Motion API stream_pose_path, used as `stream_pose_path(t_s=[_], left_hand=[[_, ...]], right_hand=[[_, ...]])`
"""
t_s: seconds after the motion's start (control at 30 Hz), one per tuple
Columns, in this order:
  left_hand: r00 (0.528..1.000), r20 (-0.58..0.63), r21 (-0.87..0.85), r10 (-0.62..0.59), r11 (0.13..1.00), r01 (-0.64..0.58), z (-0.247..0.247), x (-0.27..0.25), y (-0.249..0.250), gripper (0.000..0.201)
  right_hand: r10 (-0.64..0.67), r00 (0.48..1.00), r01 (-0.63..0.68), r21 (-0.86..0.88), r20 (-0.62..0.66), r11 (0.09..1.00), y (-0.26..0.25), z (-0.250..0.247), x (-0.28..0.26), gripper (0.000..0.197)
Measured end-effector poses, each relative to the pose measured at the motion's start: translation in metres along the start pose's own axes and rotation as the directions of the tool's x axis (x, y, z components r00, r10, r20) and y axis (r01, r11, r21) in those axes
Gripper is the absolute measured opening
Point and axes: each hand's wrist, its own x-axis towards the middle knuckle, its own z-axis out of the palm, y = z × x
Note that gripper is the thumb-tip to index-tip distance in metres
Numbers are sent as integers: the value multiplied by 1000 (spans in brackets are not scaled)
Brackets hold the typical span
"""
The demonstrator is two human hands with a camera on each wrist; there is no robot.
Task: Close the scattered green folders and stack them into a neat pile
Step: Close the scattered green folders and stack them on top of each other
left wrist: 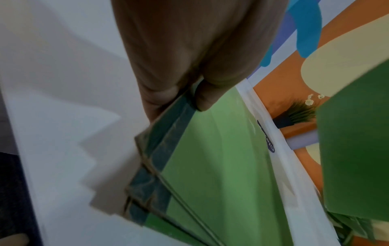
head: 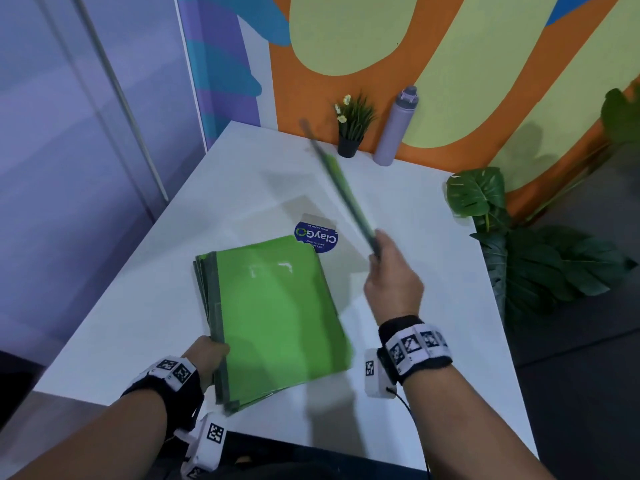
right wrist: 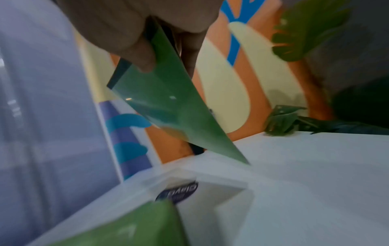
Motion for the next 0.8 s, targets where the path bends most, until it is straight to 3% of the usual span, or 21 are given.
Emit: stream_pose_path(t_s=[0.07,0.13,0.2,0.23,0.3,0.37,0.4,0.47,0.5,0.57,0.6,0.63,0.73,0.8], left_hand=[[1000,2,-7,0,1000,0,-1,-2,-1,12],[999,31,-94,-21,995,24,-3,5,-9,23],[998,57,-156,-32,987,41,-1,29,-25,29],[998,58,-174,-34,984,44,1,45,-34,34],[996,76,-203,-36,978,51,5,51,-37,37],[998,56,-212,21,977,-8,3,24,-20,21],[998,47,-223,35,975,-24,0,-1,-6,13],[998,50,-287,30,958,-14,2,-3,-5,13],[998,65,-316,11,949,10,2,1,-7,27],[996,64,-326,-58,942,76,7,28,-24,84],[994,80,-327,-72,940,94,8,32,-27,103],[995,69,-293,-68,952,85,7,21,-19,108],[1000,-7,-102,8,995,-9,5,-31,10,96],[996,-65,-45,67,996,-70,7,-37,14,70]], right_hand=[[-228,962,246,-108,153,963,-8,20,-24,42],[-368,849,416,-49,380,908,-11,41,-54,28],[-347,685,414,48,640,909,-10,54,-79,55],[-322,638,405,52,699,913,-6,58,-88,63],[-301,646,369,59,702,928,8,67,-94,49],[-242,661,346,-2,710,938,28,76,-91,42],[-184,642,334,-56,744,941,37,78,-90,45],[-105,576,340,-120,810,933,50,80,-90,51],[-107,548,359,-118,830,926,53,81,-93,53],[-198,527,445,-70,826,893,50,83,-103,55],[-267,515,511,-42,814,858,47,85,-110,56],[-327,494,573,-18,806,820,42,87,-116,55],[-436,372,647,108,819,755,30,92,-129,51],[-466,315,623,190,827,759,29,90,-124,51]])
